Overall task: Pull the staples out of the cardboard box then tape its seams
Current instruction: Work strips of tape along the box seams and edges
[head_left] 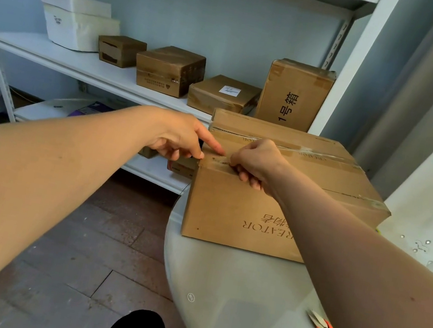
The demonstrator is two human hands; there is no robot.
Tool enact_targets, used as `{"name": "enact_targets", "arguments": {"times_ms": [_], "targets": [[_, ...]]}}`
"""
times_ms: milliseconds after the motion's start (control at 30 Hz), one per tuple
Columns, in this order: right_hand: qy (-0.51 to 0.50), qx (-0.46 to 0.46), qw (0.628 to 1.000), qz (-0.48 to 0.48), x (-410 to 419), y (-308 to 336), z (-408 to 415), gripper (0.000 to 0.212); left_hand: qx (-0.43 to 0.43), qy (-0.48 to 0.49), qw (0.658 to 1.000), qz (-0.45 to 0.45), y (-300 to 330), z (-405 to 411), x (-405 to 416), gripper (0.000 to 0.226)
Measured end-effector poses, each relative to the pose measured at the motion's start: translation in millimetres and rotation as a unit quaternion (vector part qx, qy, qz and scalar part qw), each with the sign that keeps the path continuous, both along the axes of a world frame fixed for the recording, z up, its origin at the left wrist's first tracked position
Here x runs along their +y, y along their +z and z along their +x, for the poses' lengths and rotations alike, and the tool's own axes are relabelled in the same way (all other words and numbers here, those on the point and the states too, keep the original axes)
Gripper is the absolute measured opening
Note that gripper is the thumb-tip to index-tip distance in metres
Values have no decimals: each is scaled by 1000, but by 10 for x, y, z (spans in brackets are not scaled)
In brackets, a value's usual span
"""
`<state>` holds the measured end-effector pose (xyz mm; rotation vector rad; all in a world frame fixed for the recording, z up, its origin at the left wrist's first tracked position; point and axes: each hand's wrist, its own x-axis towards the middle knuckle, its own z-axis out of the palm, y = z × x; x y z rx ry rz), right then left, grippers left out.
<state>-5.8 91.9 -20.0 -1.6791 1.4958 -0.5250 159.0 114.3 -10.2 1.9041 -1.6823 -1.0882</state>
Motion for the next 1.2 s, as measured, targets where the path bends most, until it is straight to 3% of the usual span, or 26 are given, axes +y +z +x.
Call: {"name": "enact_targets", "arguments": {"times_ms": [133,233,400,567,667,800,900,1033,1200], "targets": [[5,11,1000,-7,-1,-25,-3,22,17,-14,1000,-7,-20,-4,17,45],[-16,8,1000,-23,-41,-59,40,9,15,-31,999,2,-71,21,38,42],[-7,-5,1000,-16,2,-44,-2,10,-8,-89,984,-154,-155,46,76,49],[2,18,1000,-17,17,-9,-2,12,-64,-160,980,-99,-153,69,78,46],[8,2,1000,-2,38,18,-29,2,-82,-179,976,-96,-202,111,59,45],[24,23,999,-28,26,-4,18,19,-187,-210,955,-96,-170,155,-4,45],[22,30,999,-37,11,-32,38,20,-253,-205,942,-86,-157,121,-26,48],[37,111,981,-157,98,-134,2,23,-268,-208,937,-80,-154,84,48,53],[54,154,960,-229,234,-190,-67,24,-395,-219,890,-56,-57,14,229,63]]}}
